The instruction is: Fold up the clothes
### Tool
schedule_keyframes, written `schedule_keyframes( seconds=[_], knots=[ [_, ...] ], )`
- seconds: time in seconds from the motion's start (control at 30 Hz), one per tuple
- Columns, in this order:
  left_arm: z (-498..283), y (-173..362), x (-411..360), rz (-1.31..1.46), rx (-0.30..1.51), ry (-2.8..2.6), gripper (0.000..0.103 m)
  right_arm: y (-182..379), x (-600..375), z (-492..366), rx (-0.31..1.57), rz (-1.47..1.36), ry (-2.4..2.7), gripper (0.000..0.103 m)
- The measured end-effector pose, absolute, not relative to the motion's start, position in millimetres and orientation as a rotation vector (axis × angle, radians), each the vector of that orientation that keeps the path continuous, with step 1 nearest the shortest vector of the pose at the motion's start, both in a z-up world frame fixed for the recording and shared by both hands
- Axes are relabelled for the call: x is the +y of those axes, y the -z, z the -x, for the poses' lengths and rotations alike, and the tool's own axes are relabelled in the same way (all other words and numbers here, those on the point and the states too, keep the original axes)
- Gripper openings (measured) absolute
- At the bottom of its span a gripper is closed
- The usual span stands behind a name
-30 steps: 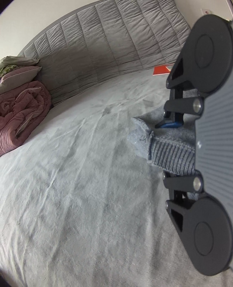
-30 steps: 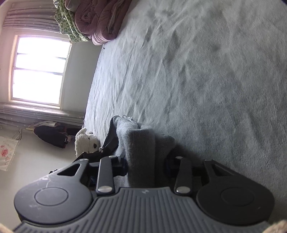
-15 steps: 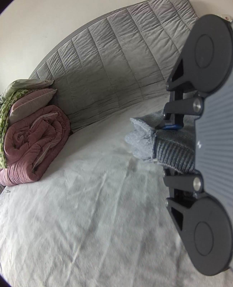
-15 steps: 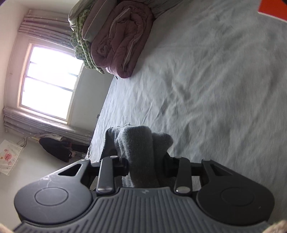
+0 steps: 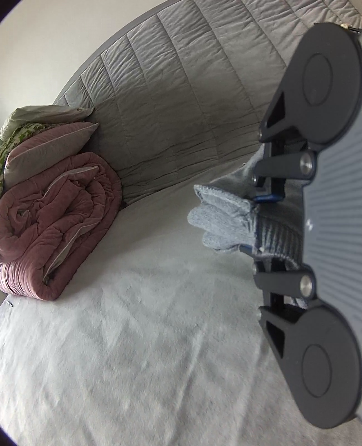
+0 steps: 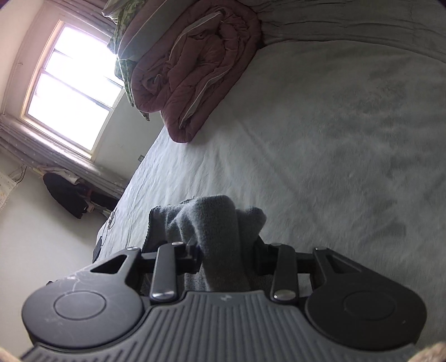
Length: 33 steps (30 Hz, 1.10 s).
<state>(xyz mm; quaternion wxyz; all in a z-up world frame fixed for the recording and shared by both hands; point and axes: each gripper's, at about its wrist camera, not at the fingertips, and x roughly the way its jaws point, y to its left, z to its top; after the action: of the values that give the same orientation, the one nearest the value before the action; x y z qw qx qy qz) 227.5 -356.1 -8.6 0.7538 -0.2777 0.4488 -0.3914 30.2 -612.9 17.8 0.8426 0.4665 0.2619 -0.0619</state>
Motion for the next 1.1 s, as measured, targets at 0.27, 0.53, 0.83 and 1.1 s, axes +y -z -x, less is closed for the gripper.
schedule_keyframes(
  seconds=[0.27,0.53,0.83,1.1],
  knots=[
    [-255.6,47.6,-392.6,0.463,0.923,0.798,0.05,46.3,-641.3,-44.1,0.447,-0.948,0.201,0.057],
    [-236.2,7.3,-382.5,0.283,0.603,0.812,0.048,20.2,-608.7,-13.3,0.274,-0.627,0.34,0.064],
    [-219.9,16.3,-433.2,-0.015,0.528,0.959,0.006,18.1,-561.3,-33.2,0.268,-0.224,0.34,0.016],
    [-236.4,40.0,-438.2,0.048,0.558,0.914,0.003,47.4,-594.6,-47.1,0.4,-0.335,0.408,0.007]
  ],
)
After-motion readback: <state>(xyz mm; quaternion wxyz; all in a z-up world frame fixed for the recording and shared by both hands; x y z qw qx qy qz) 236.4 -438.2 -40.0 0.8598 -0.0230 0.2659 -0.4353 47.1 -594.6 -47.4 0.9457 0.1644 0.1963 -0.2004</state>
